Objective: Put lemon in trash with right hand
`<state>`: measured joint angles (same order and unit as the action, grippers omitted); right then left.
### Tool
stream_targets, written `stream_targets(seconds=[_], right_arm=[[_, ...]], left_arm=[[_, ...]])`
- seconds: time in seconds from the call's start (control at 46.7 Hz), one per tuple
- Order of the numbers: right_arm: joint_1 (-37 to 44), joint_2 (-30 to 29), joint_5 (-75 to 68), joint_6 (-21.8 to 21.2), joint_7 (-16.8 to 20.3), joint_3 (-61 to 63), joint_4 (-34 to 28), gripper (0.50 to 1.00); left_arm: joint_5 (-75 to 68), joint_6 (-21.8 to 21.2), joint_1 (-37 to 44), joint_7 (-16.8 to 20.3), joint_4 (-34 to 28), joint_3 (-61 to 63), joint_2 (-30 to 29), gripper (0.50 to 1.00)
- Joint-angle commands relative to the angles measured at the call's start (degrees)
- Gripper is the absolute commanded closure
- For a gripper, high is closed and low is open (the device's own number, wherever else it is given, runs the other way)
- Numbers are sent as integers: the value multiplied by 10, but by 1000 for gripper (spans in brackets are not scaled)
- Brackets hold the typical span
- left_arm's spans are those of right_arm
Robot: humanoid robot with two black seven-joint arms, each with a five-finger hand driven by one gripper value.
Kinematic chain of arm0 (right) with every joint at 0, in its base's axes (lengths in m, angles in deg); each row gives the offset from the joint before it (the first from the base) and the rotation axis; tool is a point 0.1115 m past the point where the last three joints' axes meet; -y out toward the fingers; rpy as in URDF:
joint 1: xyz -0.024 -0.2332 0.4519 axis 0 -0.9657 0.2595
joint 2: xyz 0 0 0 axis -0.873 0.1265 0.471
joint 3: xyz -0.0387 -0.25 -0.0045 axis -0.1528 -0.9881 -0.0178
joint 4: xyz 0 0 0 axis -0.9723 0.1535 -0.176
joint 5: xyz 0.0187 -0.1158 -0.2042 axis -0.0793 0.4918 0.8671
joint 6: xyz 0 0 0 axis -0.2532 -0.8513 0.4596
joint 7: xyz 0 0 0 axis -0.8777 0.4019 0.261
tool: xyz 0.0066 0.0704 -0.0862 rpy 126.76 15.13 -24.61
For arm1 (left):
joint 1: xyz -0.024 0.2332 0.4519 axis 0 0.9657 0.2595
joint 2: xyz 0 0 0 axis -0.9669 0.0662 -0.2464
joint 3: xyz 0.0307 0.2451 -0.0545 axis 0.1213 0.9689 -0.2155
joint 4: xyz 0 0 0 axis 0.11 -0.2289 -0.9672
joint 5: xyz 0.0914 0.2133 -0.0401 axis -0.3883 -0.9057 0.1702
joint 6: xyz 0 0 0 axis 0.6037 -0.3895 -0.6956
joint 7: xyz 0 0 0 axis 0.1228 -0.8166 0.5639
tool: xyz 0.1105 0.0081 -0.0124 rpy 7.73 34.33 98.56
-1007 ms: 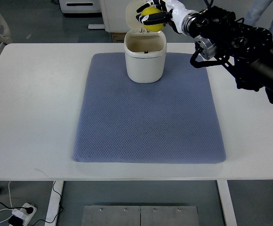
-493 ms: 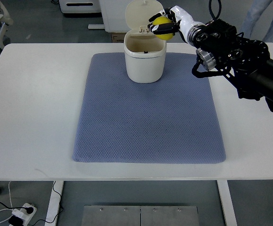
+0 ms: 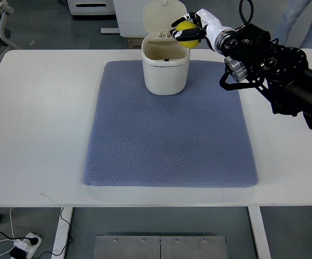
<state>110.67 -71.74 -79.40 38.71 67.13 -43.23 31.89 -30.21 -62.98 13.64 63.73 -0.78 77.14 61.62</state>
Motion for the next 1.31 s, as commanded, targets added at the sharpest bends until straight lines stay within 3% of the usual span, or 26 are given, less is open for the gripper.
stream_targets(seconds=[0.0, 0.257, 0.386, 0.814, 0.986, 1.286], right_arm=[[-2, 0, 0, -1, 0, 0, -1, 984], [-6, 0, -1, -1, -1, 0, -3, 775], [-5, 0, -1, -1, 0, 0, -3, 729], [1, 0, -1, -3, 4, 0, -5, 712], [0, 0, -2, -12, 5, 2, -11, 668], [-4, 16, -3, -14, 10, 5, -87, 590]], left_arm=[[0, 0, 0, 0, 0, 0, 0, 500], [0, 0, 0, 0, 0, 0, 0, 500], [0, 0, 0, 0, 0, 0, 0, 500], [0, 0, 0, 0, 0, 0, 0, 500], [0, 0, 0, 0, 0, 0, 0, 500], [0, 0, 0, 0, 0, 0, 0, 500]])
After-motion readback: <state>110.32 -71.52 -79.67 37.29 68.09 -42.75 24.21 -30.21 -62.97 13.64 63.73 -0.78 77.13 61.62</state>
